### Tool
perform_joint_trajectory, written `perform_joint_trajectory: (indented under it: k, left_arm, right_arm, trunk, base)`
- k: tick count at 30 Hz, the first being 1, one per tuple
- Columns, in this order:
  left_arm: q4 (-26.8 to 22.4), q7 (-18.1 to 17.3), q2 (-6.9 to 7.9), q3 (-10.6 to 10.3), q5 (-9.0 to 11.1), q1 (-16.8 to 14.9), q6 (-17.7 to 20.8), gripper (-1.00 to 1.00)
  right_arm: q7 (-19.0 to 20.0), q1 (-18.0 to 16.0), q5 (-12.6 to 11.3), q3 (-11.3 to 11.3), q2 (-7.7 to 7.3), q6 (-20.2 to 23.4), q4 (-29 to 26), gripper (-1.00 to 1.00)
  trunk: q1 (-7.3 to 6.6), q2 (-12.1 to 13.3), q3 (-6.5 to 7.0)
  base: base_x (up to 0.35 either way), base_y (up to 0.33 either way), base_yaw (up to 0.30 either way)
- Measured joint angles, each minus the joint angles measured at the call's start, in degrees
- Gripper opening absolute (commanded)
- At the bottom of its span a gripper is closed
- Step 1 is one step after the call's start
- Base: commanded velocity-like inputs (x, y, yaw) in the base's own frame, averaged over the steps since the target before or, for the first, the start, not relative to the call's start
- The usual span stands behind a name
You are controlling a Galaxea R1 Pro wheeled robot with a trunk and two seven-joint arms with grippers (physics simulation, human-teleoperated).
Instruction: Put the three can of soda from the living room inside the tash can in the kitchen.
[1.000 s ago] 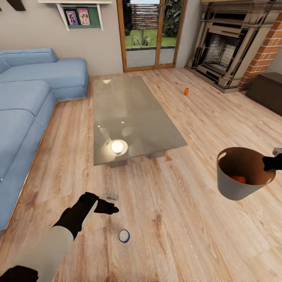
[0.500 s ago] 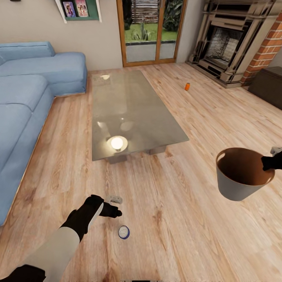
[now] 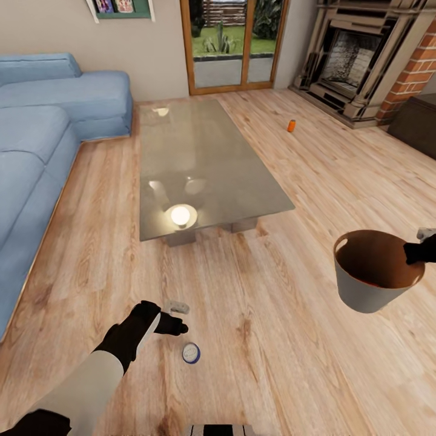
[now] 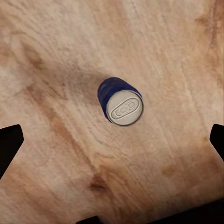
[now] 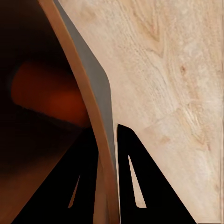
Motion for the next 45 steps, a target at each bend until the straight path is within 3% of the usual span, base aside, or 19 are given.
perform_joint_trajectory:
  k: [4, 11, 14, 17, 22, 25, 45]
  left_arm:
    - [-0.12, 0.06, -0.16, 0.00, 0.05, 0.00, -0.11, 1.00]
    - [-0.70, -0.12, -1.10, -0.02, -0.01, -0.05, 0.18, 1.00]
    - [-0.33, -0.15, -2.15, 0.00, -0.15, -1.69, 2.79, 1.00]
    - [-0.30, 0.75, -3.34, -0.01, -0.07, -4.99, 8.73, 1.00]
    - [-0.14, 5.47, -4.02, 0.00, -0.16, -10.44, 12.73, 1.00]
    - [-0.64, 6.79, -4.19, -0.03, -0.09, -11.70, 14.72, 1.00]
    - [-0.99, 7.73, -5.40, 0.01, 0.42, -13.35, 14.74, 1.00]
  right_arm:
    - [-0.03, 0.01, 0.58, 2.20, 0.01, -0.17, -0.02, -1.00]
    - [0.00, 0.01, -0.05, 3.14, -0.17, -0.02, -0.03, -1.00]
    - [0.02, 0.01, 0.29, 3.36, -0.25, -0.10, -0.02, -1.00]
    - [0.01, 0.01, 0.05, 3.37, -0.05, -0.04, -0.05, -1.00]
    - [0.04, 0.01, -0.14, 3.45, 0.11, 0.00, 0.00, -1.00]
    - [0.02, 0.07, 0.16, 3.59, 0.18, -0.07, 0.02, -1.00]
    - [0.00, 0.10, 0.13, 3.70, 0.34, -0.06, 0.02, -1.00]
  trunk:
    - [0.88, -1.60, -1.07]
    - [2.42, -4.41, -2.95]
    - [3.07, -5.62, -3.75]
    - [3.73, -6.82, -4.55]
    - [4.83, -8.82, -5.90]
    - [5.49, -10.03, -6.70]
    - [9.89, -18.05, -12.08]
  base:
    - [0.000, 0.000, 0.000]
    - [0.000, 0.000, 0.000]
    - [0.000, 0.000, 0.000]
    - [0.000, 0.000, 0.000]
    - [0.000, 0.000, 0.000]
    - [0.000, 0.000, 0.000]
    - [0.000, 0.000, 0.000]
